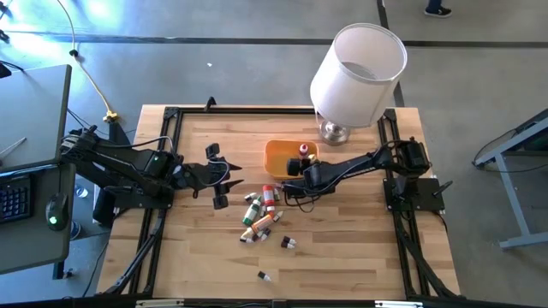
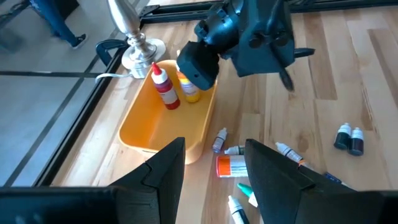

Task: Pick & Place food coloring
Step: Put the large yellow food coloring bottle into the yellow container

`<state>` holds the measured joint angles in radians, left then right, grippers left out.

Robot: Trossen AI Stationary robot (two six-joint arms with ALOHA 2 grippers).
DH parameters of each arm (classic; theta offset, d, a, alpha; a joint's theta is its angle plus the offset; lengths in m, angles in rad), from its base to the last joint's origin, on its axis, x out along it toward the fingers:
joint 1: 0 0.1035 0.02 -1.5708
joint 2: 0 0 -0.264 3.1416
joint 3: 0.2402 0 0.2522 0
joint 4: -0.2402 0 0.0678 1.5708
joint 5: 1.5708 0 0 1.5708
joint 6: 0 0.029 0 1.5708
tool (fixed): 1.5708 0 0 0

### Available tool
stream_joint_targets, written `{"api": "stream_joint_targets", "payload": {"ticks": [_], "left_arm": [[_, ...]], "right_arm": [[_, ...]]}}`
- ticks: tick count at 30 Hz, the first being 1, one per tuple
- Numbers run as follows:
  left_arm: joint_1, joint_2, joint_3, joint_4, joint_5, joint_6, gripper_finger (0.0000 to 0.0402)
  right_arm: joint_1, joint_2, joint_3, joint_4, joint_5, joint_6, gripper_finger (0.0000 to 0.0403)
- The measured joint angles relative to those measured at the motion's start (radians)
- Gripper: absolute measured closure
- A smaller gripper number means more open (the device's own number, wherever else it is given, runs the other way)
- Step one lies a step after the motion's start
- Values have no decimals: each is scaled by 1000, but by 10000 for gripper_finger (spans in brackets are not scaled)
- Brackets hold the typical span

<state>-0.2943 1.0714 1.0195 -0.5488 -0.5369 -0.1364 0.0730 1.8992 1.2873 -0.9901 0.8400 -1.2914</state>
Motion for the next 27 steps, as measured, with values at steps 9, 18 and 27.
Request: {"api": "stream_joint_targets", "payload": {"ticks": [9,18,27], "left_arm": [[0,0,0,0,0,0,238],[0,0,0,0,0,0,238],[0,0,0,0,0,0,238]], "right_arm": [[0,0,0,8,18,-19,265],[0,0,0,7,-13,-18,263],[5,0,0,8,33,-12,262]]}}
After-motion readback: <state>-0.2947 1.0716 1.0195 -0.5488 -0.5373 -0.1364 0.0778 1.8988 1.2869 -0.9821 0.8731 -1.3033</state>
